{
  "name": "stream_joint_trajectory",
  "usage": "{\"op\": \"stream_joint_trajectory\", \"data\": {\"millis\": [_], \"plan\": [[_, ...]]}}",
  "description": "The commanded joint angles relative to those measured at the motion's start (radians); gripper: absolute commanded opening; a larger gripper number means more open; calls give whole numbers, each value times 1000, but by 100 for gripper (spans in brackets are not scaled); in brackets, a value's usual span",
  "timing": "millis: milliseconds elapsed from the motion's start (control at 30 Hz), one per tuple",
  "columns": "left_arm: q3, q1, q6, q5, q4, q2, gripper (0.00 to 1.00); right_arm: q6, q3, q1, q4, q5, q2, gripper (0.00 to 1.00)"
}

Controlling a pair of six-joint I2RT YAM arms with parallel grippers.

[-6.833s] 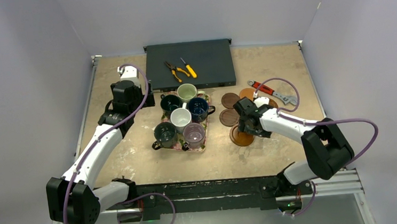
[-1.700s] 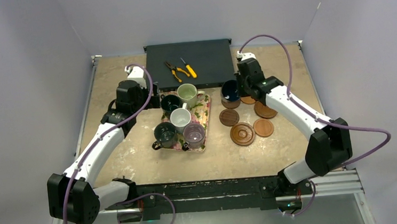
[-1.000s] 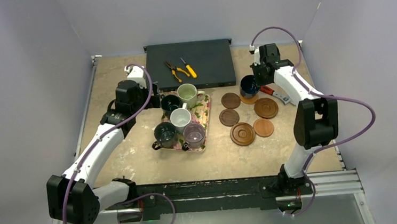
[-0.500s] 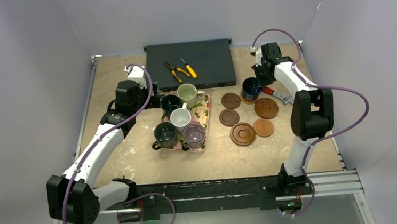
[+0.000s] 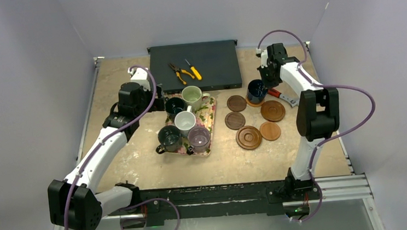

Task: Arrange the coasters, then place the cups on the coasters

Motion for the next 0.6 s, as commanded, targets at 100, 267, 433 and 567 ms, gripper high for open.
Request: {"op": "stream_joint_trajectory", "data": {"millis": [100, 267, 433, 567], "plan": [[23, -7, 3, 10, 29, -8, 95, -3, 63, 1, -15, -20, 7, 0], [23, -6, 3, 10, 29, -7, 95, -4, 66, 1, -20, -17, 13, 0], [22, -6, 5, 11, 29, -7, 95, -2, 69, 0, -21, -9, 14, 6], [24, -7, 8, 11, 29, -4, 95, -3, 66, 1, -9, 24, 9, 18]]}}
